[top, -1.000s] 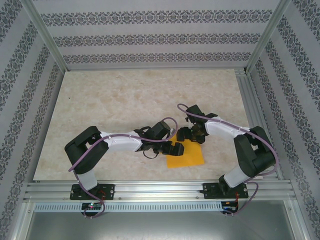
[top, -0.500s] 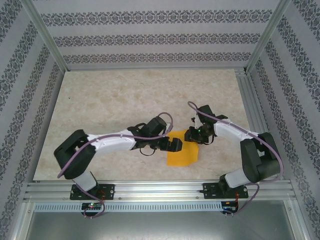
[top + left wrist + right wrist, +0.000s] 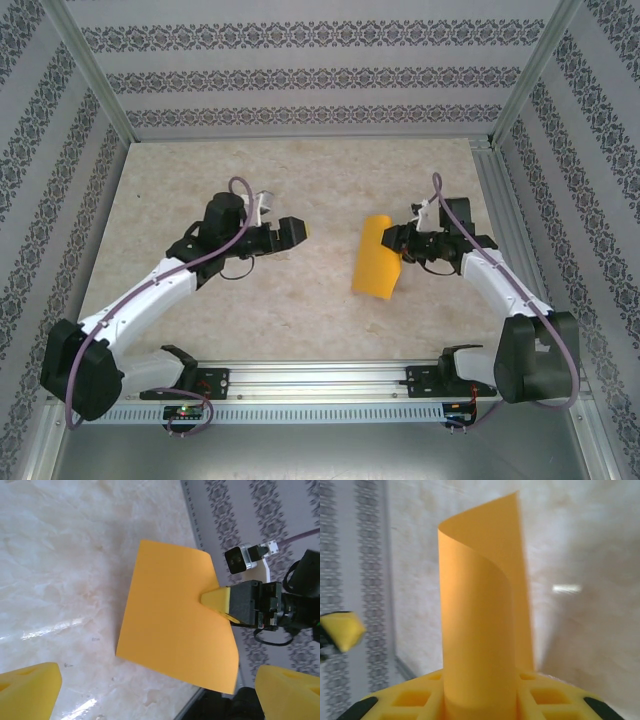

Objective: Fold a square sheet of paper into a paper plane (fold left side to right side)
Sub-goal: Pick up the square sheet of paper from the bottom-center of the table.

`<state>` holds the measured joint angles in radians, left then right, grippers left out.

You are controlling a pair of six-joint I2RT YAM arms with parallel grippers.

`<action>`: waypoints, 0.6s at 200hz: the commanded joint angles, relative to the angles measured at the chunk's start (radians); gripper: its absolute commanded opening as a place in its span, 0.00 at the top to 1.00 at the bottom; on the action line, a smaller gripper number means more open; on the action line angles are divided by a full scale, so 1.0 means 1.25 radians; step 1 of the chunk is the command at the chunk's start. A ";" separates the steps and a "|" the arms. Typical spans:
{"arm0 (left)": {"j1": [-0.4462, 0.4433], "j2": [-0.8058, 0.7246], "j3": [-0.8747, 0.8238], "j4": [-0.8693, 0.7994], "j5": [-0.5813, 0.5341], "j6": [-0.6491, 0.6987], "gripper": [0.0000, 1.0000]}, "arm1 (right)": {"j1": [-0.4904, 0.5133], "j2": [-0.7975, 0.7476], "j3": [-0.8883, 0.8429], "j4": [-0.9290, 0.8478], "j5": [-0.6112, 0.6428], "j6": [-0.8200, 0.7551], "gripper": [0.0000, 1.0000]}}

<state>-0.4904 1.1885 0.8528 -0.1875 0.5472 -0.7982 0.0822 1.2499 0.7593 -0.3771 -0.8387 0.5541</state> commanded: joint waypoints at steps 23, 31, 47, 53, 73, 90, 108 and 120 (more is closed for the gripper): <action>0.052 -0.012 0.008 0.215 0.203 -0.082 0.00 | -0.006 -0.061 0.110 0.221 -0.173 0.181 0.70; 0.052 0.000 0.025 0.232 0.219 -0.083 0.00 | -0.006 -0.069 0.127 0.251 -0.185 0.210 0.71; 0.052 0.025 0.061 0.240 0.230 -0.080 0.00 | -0.004 -0.078 0.165 0.269 -0.189 0.240 0.74; 0.052 0.037 0.073 0.239 0.233 -0.078 0.00 | -0.004 -0.078 0.178 0.270 -0.188 0.248 0.76; 0.052 0.069 0.106 0.248 0.238 -0.078 0.00 | -0.002 -0.074 0.204 0.287 -0.192 0.283 0.76; 0.052 0.088 0.112 0.278 0.242 -0.093 0.00 | 0.000 -0.076 0.205 0.321 -0.200 0.316 0.76; 0.052 0.101 0.111 0.325 0.253 -0.114 0.00 | 0.002 -0.082 0.204 0.345 -0.210 0.343 0.76; 0.052 0.108 0.117 0.352 0.267 -0.122 0.00 | 0.008 -0.089 0.208 0.357 -0.228 0.349 0.76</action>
<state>-0.4320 1.3067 0.9699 0.1192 0.8288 -0.9081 0.0811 1.1614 1.0008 -0.0132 -1.0676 0.9249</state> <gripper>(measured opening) 0.998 0.239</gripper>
